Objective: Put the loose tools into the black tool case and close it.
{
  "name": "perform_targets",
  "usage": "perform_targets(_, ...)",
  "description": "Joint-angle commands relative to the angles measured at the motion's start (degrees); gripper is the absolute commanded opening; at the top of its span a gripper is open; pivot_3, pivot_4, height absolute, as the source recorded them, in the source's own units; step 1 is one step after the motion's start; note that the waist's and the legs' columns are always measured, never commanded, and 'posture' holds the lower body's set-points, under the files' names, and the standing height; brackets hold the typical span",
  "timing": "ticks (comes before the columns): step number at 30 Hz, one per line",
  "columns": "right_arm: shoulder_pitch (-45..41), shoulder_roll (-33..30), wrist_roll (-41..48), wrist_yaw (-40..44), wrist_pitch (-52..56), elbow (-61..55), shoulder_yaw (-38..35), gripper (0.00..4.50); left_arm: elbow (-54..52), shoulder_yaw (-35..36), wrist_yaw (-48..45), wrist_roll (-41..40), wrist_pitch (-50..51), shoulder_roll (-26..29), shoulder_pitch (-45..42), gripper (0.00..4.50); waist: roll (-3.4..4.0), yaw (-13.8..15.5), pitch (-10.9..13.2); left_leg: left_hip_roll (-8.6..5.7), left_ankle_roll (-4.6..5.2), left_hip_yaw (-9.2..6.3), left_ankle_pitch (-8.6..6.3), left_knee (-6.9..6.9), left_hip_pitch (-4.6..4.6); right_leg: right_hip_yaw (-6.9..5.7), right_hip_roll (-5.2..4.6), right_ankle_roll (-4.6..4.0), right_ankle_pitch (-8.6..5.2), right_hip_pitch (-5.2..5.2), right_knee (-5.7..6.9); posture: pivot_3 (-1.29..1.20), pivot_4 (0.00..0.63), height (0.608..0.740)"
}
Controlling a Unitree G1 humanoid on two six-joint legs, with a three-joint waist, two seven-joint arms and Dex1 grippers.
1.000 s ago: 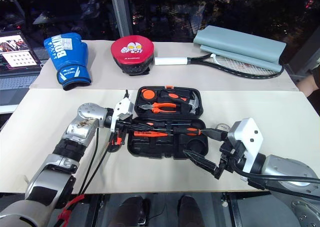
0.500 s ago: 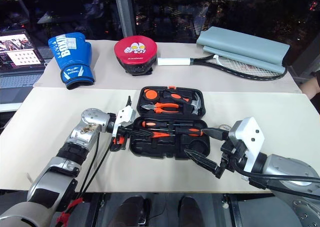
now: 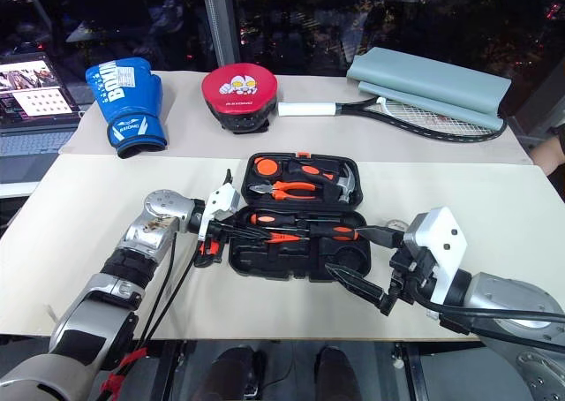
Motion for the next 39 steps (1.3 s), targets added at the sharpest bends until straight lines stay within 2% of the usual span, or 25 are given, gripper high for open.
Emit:
perform_targets(1, 0.1, -0.1, 0.0, 0.5, -1.2, -1.2, -0.7, 4.5, 1.6, -1.3, 0.7, 1.5, -2.3, -1.2, -0.7, 0.02, 0.0, 0.0, 0.0, 0.0, 0.0, 0.0, 0.0, 0.0, 0.0, 0.0, 0.0, 0.0, 0.0, 0.0, 0.0, 0.0, 0.15, 0.736)
perform_targets(11, -0.4, 1.0, -0.3, -0.5, -1.4, -1.0, -0.3, 4.5, 1.7, -4.6, -1.9, 4.7, -9.8, 0.5, 1.3, 0.02, 0.02, 0.0, 0.0, 0.02, 0.0, 0.01, 0.0, 0.0, 0.02, 0.0, 0.0, 0.0, 0.0, 0.01, -0.02, 0.0, 0.15, 0.736)
perform_targets(16, -0.3, 1.4, -0.3, -0.8, -1.3, -1.1, -0.4, 4.5, 4.4, -4.9, 0.1, 5.6, -8.8, -0.8, -0.7, 0.02, 0.1, 0.1, -0.1, 0.01, 0.0, 0.0, 0.0, 0.0, 0.1, -0.01, -0.01, 0.0, 0.0, 0.12, -0.03, 0.0, 0.15, 0.736)
perform_targets(21, -0.1, 1.7, -0.3, -1.0, -1.3, -1.5, -0.1, 4.5, 5.0, -3.9, 0.0, 4.8, -6.9, -1.4, -2.1, 0.02, 0.13, 0.2, -0.1, 0.03, 0.0, -0.1, -0.01, 0.0, 0.48, -0.14, -0.01, 0.04, -0.03, 0.68, -0.18, 0.0, 0.15, 0.736)
perform_targets(28, -0.9, 1.1, 0.1, -0.1, -1.1, -1.1, -0.3, 4.5, 1.2, -0.7, -2.1, 2.0, -3.3, 3.3, -1.4, 0.02, 0.13, -0.3, -0.1, 0.08, 0.0, -0.13, -0.01, 0.0, 0.47, -0.15, 0.01, 0.04, -0.04, 0.66, -0.18, 0.0, 0.15, 0.736)
perform_targets(32, -2.5, -0.7, 0.9, 2.5, -0.9, 0.5, -1.3, 4.5, -10.2, 3.1, -4.2, -4.0, 8.3, 9.0, 0.8, 1.07, 0.12, -1.7, -0.1, 0.11, 0.0, -0.09, -0.01, -0.04, 0.36, -0.08, 0.03, 0.01, -0.03, 0.46, -0.13, 0.0, 0.15, 0.736)
perform_targets(35, -4.8, -2.8, 0.7, 6.3, -1.5, 3.9, -2.0, 4.5, -18.1, 8.2, -2.0, -6.0, 14.8, 16.9, 4.4, 2.21, 0.11, -2.1, -0.1, 0.12, -0.01, -0.08, -0.01, -0.04, 0.08, -0.02, 0.04, -0.01, -0.02, 0.06, -0.06, 0.0, 0.15, 0.736)
perform_targets(36, -5.8, -3.4, 0.5, 7.7, -1.7, 5.3, -2.0, 4.5, -20.0, 10.3, -1.1, -6.7, 16.4, 19.6, 5.6, 2.45, 0.12, -2.3, -0.1, 0.11, -0.01, -0.05, 0.0, -0.04, 0.02, 0.0, 0.04, -0.01, -0.02, -0.05, -0.02, 0.0, 0.15, 0.736)
perform_targets(39, -7.7, -4.9, -0.7, 12.2, -2.8, 8.5, -2.0, 4.5, -24.9, 16.0, -0.6, -9.5, 21.8, 27.3, 9.8, 3.67, 0.11, -2.9, -0.1, 0.13, -0.01, -0.02, 0.0, -0.17, 0.01, 0.04, 0.05, -0.04, -0.01, -0.17, -0.02, 0.0, 0.15, 0.736)
